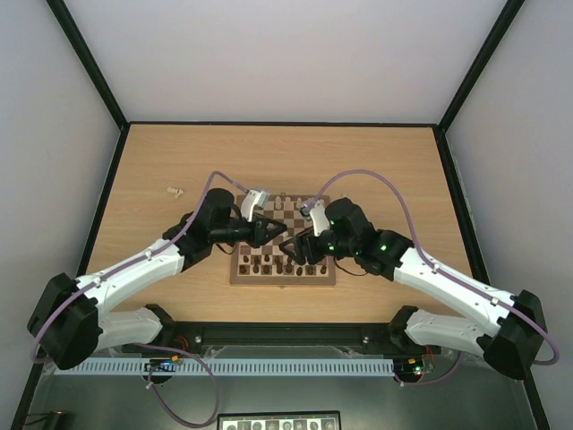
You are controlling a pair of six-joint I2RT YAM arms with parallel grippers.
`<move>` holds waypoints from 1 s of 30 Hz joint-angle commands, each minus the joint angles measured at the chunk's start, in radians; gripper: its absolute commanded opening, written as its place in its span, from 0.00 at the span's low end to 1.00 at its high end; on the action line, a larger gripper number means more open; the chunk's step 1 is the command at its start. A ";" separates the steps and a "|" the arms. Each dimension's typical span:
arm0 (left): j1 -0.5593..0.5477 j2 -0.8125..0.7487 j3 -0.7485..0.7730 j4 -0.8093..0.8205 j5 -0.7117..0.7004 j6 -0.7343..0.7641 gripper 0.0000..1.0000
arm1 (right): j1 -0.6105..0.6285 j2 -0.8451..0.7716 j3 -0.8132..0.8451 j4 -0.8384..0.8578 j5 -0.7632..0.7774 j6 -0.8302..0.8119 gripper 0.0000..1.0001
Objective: Set up the chess pieces on the board
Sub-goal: Adjust the chess piece, then place the chess piece on the chessboard.
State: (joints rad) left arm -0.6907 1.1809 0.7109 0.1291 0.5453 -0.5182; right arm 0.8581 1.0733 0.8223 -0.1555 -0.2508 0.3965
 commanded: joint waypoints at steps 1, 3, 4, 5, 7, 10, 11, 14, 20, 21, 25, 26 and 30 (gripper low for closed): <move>0.002 0.041 0.043 0.031 -0.083 0.021 0.02 | 0.005 -0.052 0.049 -0.107 0.152 0.027 0.70; -0.001 0.056 0.044 0.063 -0.118 0.028 0.02 | 0.004 -0.066 0.054 -0.139 0.235 0.047 0.72; -0.004 0.066 0.046 0.075 -0.149 0.033 0.02 | 0.002 -0.076 0.056 -0.151 0.268 0.054 0.72; -0.010 0.081 0.052 0.088 -0.180 0.041 0.03 | -0.003 -0.085 0.054 -0.158 0.297 0.062 0.73; -0.031 0.134 0.075 0.101 -0.272 0.060 0.03 | -0.020 -0.102 0.051 -0.170 0.344 0.079 0.74; -0.084 0.236 0.115 0.144 -0.394 0.093 0.03 | -0.057 -0.122 0.048 -0.178 0.387 0.099 0.75; -0.105 0.272 0.132 0.160 -0.437 0.106 0.02 | -0.072 -0.130 0.044 -0.178 0.392 0.102 0.75; -0.168 0.378 0.187 0.209 -0.586 0.147 0.02 | -0.116 -0.155 0.038 -0.174 0.406 0.109 0.76; -0.205 0.576 0.293 0.317 -0.643 0.172 0.02 | -0.136 -0.254 0.024 -0.171 0.504 0.114 0.78; -0.212 0.600 0.305 0.331 -0.642 0.175 0.03 | -0.138 -0.261 0.025 -0.176 0.508 0.111 0.78; -0.248 0.678 0.345 0.370 -0.716 0.191 0.03 | -0.142 -0.270 0.016 -0.170 0.499 0.104 0.78; -0.251 0.700 0.361 0.366 -0.729 0.195 0.02 | -0.143 -0.268 0.012 -0.165 0.494 0.103 0.78; -0.254 0.764 0.412 0.366 -0.735 0.195 0.02 | -0.144 -0.263 0.005 -0.155 0.476 0.098 0.78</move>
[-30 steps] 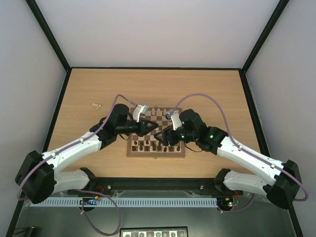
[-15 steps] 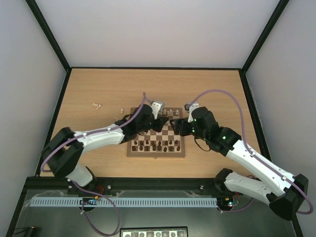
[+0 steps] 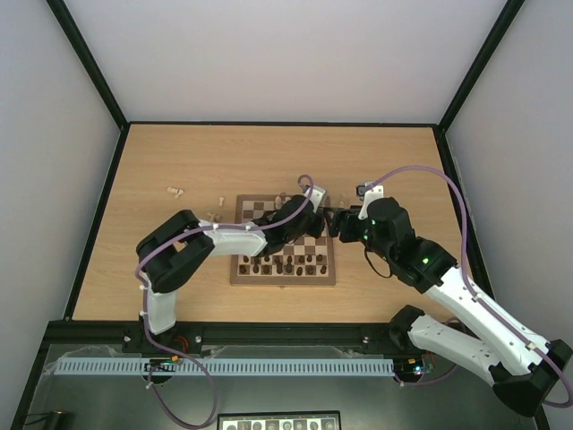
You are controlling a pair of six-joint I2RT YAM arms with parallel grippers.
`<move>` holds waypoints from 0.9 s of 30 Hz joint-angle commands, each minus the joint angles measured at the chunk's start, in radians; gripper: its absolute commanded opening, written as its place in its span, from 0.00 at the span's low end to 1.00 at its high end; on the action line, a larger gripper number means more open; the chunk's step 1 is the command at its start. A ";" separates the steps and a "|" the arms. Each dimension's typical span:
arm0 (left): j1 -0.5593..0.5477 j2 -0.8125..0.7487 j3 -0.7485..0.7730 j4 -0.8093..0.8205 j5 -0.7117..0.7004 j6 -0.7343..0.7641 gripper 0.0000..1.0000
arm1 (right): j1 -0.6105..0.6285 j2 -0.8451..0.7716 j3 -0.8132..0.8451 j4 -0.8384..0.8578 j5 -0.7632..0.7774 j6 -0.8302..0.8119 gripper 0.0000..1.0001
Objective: Set up the chess pieces on the board
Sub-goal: Place the chess piece on the chessboard.
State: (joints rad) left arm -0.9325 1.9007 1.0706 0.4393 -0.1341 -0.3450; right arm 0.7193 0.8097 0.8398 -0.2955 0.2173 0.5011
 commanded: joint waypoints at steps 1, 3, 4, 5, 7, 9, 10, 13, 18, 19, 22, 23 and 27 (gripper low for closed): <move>-0.012 0.059 0.060 0.055 -0.057 0.020 0.02 | -0.006 0.001 -0.015 -0.012 0.005 -0.008 0.78; -0.015 0.083 0.079 0.046 -0.060 0.023 0.02 | -0.007 0.002 -0.018 -0.010 0.003 -0.010 0.78; -0.017 0.089 0.084 0.041 -0.067 0.023 0.02 | -0.007 0.002 -0.020 -0.009 0.001 -0.012 0.78; -0.021 0.095 0.084 0.040 -0.074 0.023 0.03 | -0.008 0.001 -0.021 -0.008 0.000 -0.012 0.78; -0.022 0.104 0.080 0.043 -0.089 0.019 0.02 | -0.009 0.000 -0.025 -0.006 -0.004 -0.013 0.78; -0.022 0.116 0.081 0.038 -0.102 0.018 0.02 | -0.011 0.001 -0.028 -0.002 -0.008 -0.013 0.78; -0.022 0.121 0.083 0.034 -0.109 0.018 0.02 | -0.011 0.003 -0.030 -0.001 -0.011 -0.013 0.79; -0.022 0.133 0.091 0.012 -0.129 0.018 0.02 | -0.011 0.005 -0.032 0.004 -0.017 -0.013 0.79; -0.020 0.152 0.092 0.021 -0.149 0.025 0.02 | -0.013 0.011 -0.036 0.012 -0.029 -0.015 0.79; -0.020 0.158 0.095 0.022 -0.150 0.025 0.02 | -0.013 0.012 -0.036 0.013 -0.029 -0.015 0.79; -0.019 0.164 0.097 0.028 -0.154 0.028 0.02 | -0.014 0.012 -0.036 0.015 -0.033 -0.015 0.79; -0.017 0.163 0.095 0.031 -0.155 0.028 0.02 | -0.014 0.012 -0.038 0.016 -0.032 -0.014 0.79; -0.008 0.168 0.095 0.044 -0.146 0.025 0.03 | -0.014 0.014 -0.040 0.017 -0.036 -0.016 0.79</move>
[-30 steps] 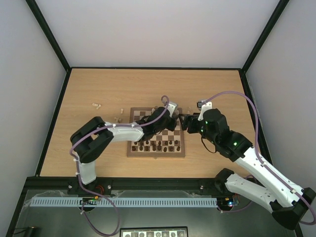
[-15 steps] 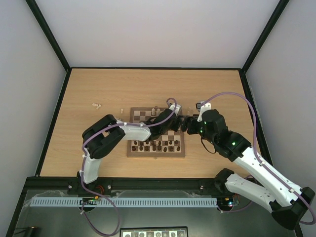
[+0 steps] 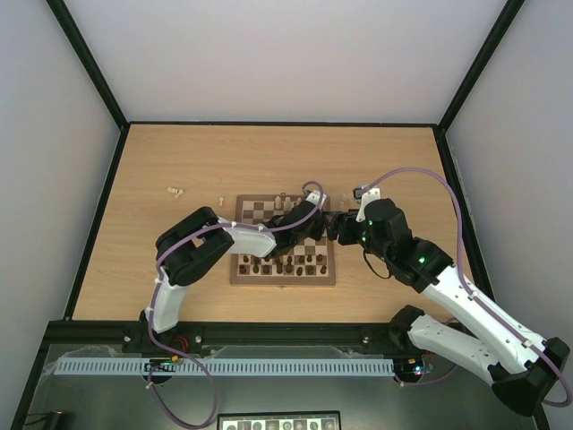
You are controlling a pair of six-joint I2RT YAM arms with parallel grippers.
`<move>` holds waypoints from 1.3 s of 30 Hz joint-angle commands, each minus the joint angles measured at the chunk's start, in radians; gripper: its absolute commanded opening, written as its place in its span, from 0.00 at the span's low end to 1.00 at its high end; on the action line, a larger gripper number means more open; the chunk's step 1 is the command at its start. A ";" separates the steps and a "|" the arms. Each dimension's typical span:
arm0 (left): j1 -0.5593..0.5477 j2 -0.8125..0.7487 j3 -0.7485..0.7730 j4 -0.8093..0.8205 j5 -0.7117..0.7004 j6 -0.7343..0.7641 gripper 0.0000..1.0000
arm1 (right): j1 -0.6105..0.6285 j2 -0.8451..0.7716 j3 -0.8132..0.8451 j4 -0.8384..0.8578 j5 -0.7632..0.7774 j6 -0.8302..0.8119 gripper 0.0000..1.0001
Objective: Set up the chess pieces on the board
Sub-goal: Place the chess piece on the chessboard.
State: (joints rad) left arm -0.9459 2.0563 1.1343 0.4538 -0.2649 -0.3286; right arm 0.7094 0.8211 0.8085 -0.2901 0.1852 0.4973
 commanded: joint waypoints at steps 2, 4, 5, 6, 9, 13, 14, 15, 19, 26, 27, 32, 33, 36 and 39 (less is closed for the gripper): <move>0.010 0.012 0.030 0.033 -0.009 0.006 0.02 | -0.004 0.001 -0.009 0.012 -0.007 -0.013 0.79; 0.011 0.011 0.026 0.040 -0.007 0.003 0.02 | -0.006 0.002 -0.008 0.011 -0.005 -0.013 0.79; 0.012 0.011 0.025 0.041 -0.007 0.002 0.02 | -0.006 0.003 -0.009 0.013 -0.008 -0.013 0.79; 0.013 0.010 0.024 0.043 -0.005 0.003 0.03 | -0.006 0.003 -0.010 0.013 -0.008 -0.013 0.78; 0.016 0.015 0.025 0.047 -0.002 0.000 0.02 | -0.005 0.001 -0.011 0.014 -0.010 -0.014 0.79; 0.021 0.022 0.027 0.051 0.009 -0.004 0.02 | -0.007 -0.001 -0.012 0.014 -0.013 -0.014 0.78; 0.021 0.024 0.028 0.051 0.013 -0.005 0.02 | -0.008 -0.001 -0.014 0.014 -0.011 -0.014 0.79; 0.022 0.025 0.029 0.051 0.015 -0.006 0.02 | -0.007 -0.001 -0.014 0.014 -0.011 -0.014 0.79; 0.028 0.034 0.035 0.051 0.020 -0.010 0.02 | -0.007 0.000 -0.015 0.016 -0.015 -0.014 0.78; 0.037 0.041 0.035 0.056 0.036 -0.017 0.04 | -0.008 -0.001 -0.019 0.017 -0.017 -0.014 0.78; 0.038 0.037 0.033 0.056 0.036 -0.016 0.05 | -0.009 -0.001 -0.019 0.018 -0.021 -0.015 0.79; 0.036 0.013 0.017 0.054 0.036 -0.016 0.12 | -0.009 0.002 -0.020 0.022 -0.024 -0.016 0.79; 0.037 0.010 0.015 0.053 0.035 -0.016 0.13 | -0.009 0.003 -0.019 0.023 -0.025 -0.016 0.79; 0.038 -0.001 0.007 0.053 0.035 -0.015 0.17 | -0.009 0.005 -0.020 0.026 -0.029 -0.017 0.79; 0.036 -0.009 0.002 0.052 0.036 -0.013 0.18 | -0.010 0.008 -0.020 0.029 -0.034 -0.017 0.79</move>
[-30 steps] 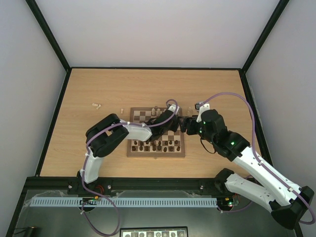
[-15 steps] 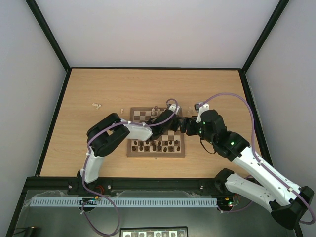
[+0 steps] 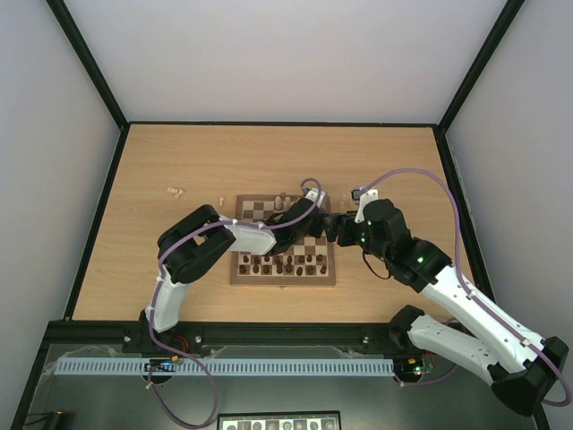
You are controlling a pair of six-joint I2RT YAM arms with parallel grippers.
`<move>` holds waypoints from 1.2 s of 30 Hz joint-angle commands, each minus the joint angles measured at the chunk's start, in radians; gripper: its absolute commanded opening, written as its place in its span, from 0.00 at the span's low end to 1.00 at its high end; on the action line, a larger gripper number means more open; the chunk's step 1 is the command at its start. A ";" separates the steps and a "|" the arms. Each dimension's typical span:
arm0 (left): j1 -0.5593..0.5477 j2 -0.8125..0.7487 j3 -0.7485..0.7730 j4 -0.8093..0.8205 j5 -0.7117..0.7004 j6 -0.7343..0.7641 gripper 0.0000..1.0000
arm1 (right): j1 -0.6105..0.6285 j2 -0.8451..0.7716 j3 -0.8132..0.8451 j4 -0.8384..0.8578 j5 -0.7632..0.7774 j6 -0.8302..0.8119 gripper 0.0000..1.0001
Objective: Set up the chess pieces on the board
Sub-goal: Place the chess piece on the chessboard, then pick up the chess piece at the center of the board.
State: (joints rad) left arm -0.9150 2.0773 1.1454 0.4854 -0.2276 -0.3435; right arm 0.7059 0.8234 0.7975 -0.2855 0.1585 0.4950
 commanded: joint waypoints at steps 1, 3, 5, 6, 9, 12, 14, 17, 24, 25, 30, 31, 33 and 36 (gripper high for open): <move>0.004 -0.033 -0.012 0.021 -0.001 0.002 0.18 | -0.006 0.008 -0.009 0.024 -0.007 -0.015 0.79; 0.004 -0.041 -0.019 0.022 -0.004 0.000 0.18 | -0.007 0.009 -0.010 0.025 -0.009 -0.015 0.79; 0.004 -0.049 -0.025 0.023 -0.006 0.000 0.18 | -0.007 0.010 -0.011 0.026 -0.009 -0.016 0.79; 0.004 -0.053 -0.029 0.024 -0.006 0.000 0.19 | -0.007 0.011 -0.011 0.027 -0.012 -0.016 0.79; 0.003 -0.064 -0.035 0.020 -0.009 0.001 0.21 | -0.008 0.012 -0.011 0.029 -0.012 -0.016 0.79; 0.002 -0.074 -0.040 0.016 -0.013 0.000 0.22 | -0.009 0.013 -0.012 0.030 -0.012 -0.016 0.79; 0.001 -0.081 -0.046 0.019 -0.016 0.000 0.23 | -0.008 0.013 -0.013 0.031 -0.014 -0.015 0.79; 0.001 -0.087 -0.047 0.017 -0.016 0.001 0.24 | -0.009 0.013 -0.015 0.031 -0.016 -0.015 0.79; -0.019 -0.150 -0.064 0.001 -0.024 0.009 0.24 | -0.009 0.011 -0.015 0.031 -0.010 -0.015 0.79; -0.024 -0.175 -0.071 -0.006 -0.025 0.008 0.24 | -0.010 0.011 -0.014 0.031 -0.008 -0.014 0.79; -0.052 -0.306 -0.129 -0.048 -0.045 0.001 0.25 | -0.012 0.010 0.006 0.013 0.012 -0.011 0.79; -0.057 -0.339 -0.141 -0.065 -0.049 -0.002 0.25 | -0.011 0.010 0.013 0.007 0.018 -0.009 0.79; -0.066 -0.407 -0.161 -0.109 -0.056 -0.009 0.27 | -0.011 0.014 0.024 -0.003 0.037 -0.005 0.79; -0.071 -0.512 -0.179 -0.201 -0.072 -0.023 0.32 | -0.013 0.047 0.040 -0.019 0.094 0.006 0.80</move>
State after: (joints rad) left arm -0.9771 1.6814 0.9916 0.3889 -0.2592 -0.3485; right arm 0.6994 0.8360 0.7929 -0.2680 0.1707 0.4946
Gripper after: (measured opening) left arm 0.292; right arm 0.785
